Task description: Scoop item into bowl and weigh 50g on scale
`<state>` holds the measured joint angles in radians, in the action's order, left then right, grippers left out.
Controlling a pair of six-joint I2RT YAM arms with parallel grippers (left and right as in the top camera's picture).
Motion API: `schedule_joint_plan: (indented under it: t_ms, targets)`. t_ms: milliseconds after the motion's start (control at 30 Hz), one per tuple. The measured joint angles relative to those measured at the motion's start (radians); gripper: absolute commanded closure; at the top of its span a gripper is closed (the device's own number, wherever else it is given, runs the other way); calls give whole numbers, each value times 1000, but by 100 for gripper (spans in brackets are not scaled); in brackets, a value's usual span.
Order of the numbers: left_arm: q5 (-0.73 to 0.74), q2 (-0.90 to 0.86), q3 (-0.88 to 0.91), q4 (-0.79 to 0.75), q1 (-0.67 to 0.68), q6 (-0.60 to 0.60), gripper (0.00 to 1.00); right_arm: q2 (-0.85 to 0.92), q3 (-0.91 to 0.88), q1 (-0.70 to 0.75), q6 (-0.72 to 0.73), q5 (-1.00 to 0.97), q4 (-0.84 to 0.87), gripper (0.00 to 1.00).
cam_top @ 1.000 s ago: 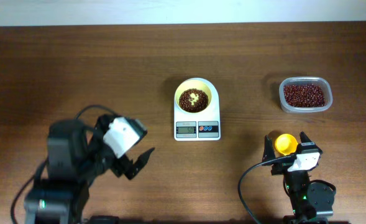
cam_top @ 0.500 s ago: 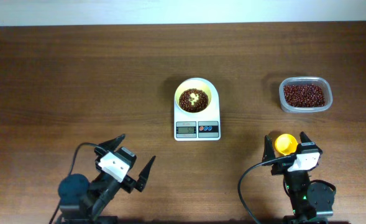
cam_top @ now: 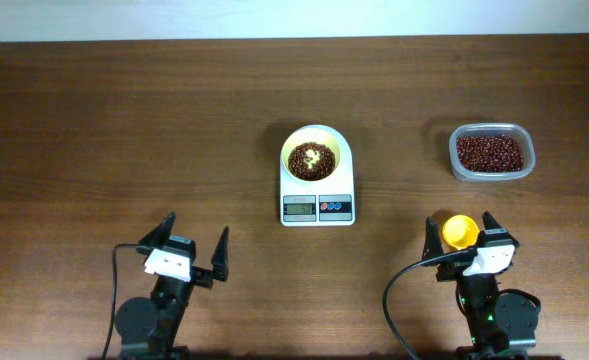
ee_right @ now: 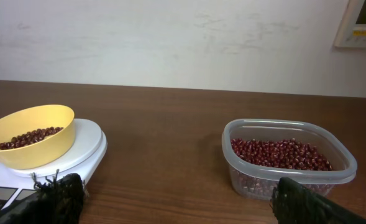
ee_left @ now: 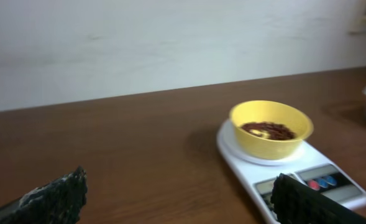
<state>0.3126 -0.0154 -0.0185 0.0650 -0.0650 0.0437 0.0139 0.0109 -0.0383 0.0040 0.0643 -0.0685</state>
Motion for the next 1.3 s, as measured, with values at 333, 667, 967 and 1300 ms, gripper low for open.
schedule_joint_plan:
  t_ms: [333,667,967,1300]
  targets:
    - [-90,0,0,6,17,-69,1,0,0,0,0,0,0,1]
    - [-105,0,0,6,18,-94,1,0,0,0,0,0,0,1]
    - [-105,0,0,6,18,-94,1,0,0,0,0,0,0,1]
    - [-105,0,0,6,18,-94,1,0,0,0,1,0,0,1]
